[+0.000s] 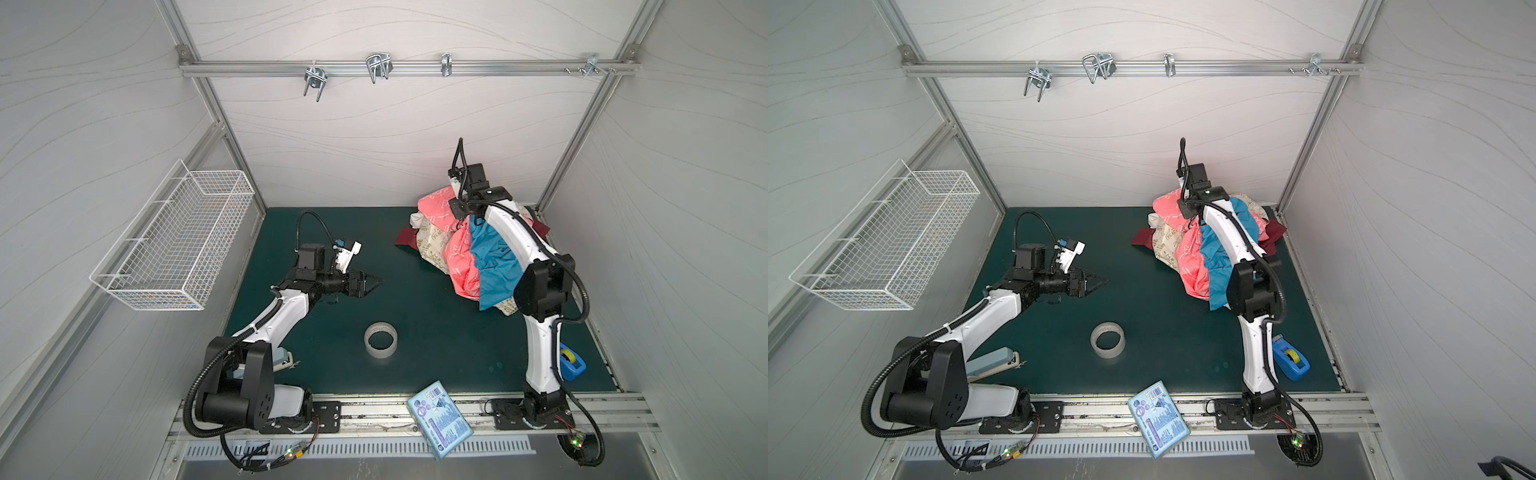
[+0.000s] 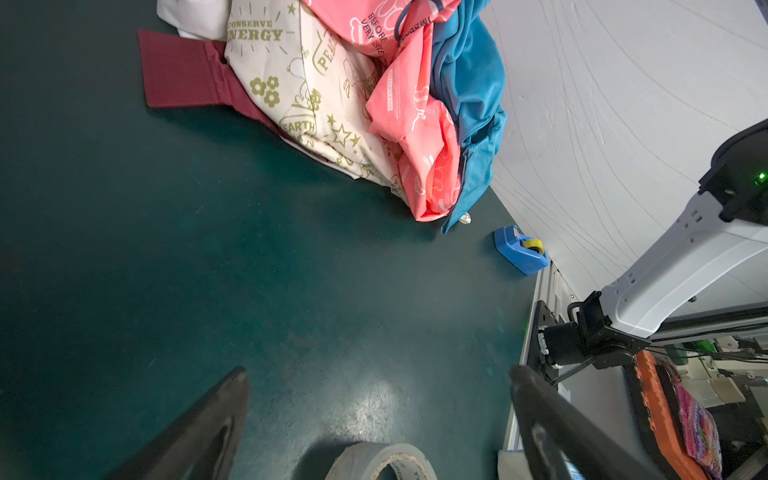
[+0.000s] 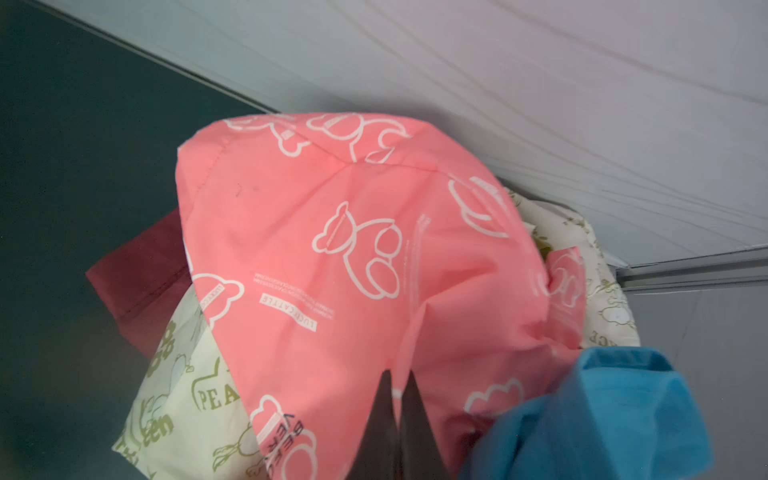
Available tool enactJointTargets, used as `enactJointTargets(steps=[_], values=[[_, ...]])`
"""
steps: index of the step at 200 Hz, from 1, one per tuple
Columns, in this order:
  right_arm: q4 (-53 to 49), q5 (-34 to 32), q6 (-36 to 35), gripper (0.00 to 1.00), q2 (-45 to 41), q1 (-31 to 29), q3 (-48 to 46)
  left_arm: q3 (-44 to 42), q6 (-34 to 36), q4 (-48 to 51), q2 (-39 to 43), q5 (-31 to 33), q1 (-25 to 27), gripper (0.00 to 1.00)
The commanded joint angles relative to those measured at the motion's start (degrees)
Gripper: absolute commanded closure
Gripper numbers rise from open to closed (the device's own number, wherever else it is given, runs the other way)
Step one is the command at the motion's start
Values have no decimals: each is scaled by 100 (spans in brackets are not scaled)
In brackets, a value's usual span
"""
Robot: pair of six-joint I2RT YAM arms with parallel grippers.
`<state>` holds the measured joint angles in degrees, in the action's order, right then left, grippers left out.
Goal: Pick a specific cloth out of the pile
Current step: 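Lift the pink shirt high out of the pile with the right gripper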
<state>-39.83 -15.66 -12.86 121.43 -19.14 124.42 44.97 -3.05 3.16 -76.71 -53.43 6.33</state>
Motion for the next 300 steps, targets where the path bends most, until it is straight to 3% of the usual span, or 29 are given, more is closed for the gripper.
enactJointTargets(steps=[1,68,167,222,255,300], values=[[437,339,80,100,-928,371,131,275,-88,-87,318,-141,13,1],[912,1572,618,100,-1641,1036,432,389,-473,-151,1039,-103,16,1],[1714,2727,1184,100,-2020,1138,1022,433,-758,-210,1711,302,17,1],[2689,3847,2295,100,-2243,1123,1021,466,-776,-150,1953,537,16,1],[3357,4596,3041,100,-2221,798,1028,465,-809,0,2318,721,13,1],[3937,5023,3159,100,-1852,-339,1164,492,-761,457,3277,1235,13,1]])
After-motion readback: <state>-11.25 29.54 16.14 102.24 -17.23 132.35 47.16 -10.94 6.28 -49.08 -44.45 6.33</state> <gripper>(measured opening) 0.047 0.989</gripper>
